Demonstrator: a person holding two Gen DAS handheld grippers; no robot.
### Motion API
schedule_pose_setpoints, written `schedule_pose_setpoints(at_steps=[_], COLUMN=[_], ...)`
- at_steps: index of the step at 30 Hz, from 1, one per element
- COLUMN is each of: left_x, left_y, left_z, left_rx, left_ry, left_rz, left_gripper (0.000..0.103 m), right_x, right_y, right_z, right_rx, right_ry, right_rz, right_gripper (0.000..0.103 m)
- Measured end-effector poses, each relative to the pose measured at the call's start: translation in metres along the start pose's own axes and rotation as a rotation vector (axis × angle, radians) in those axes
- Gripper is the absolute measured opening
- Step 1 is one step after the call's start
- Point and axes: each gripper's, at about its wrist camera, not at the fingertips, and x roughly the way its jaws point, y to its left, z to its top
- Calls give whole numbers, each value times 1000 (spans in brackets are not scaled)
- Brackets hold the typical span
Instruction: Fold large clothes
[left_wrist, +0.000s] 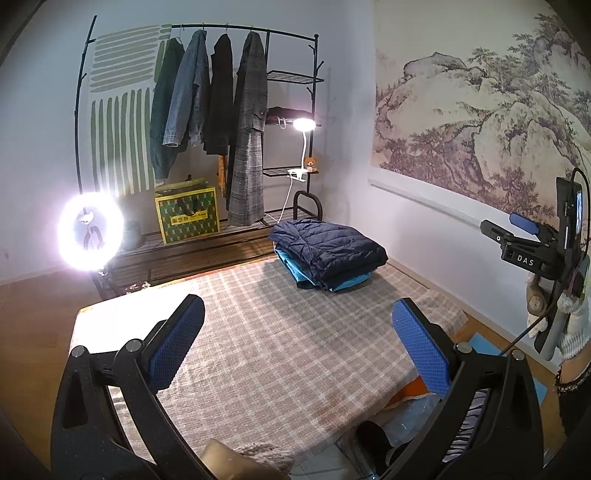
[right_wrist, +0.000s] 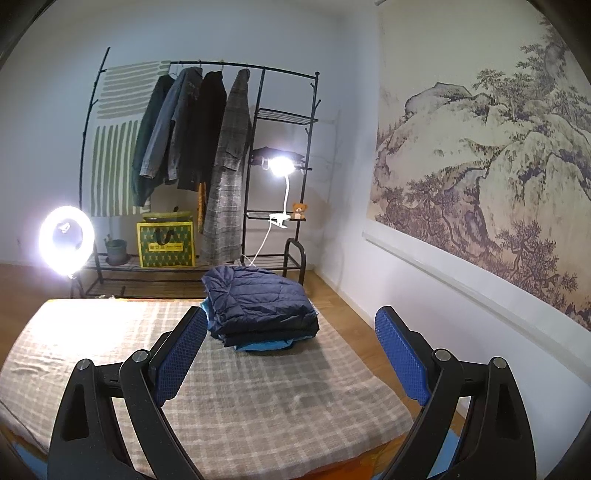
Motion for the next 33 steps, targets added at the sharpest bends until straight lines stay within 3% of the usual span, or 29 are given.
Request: schedule_pose_setpoints(at_steps=[33], left_x=[1], left_y=[3], left_z=[-2], left_rx=[8], left_ry=[4], left_rz=[1], left_gripper=[103], right_x=[5], right_y=[-5], right_z=[0], right_rx=[-1], right_ry=[8], right_rz=[6], right_gripper=[92])
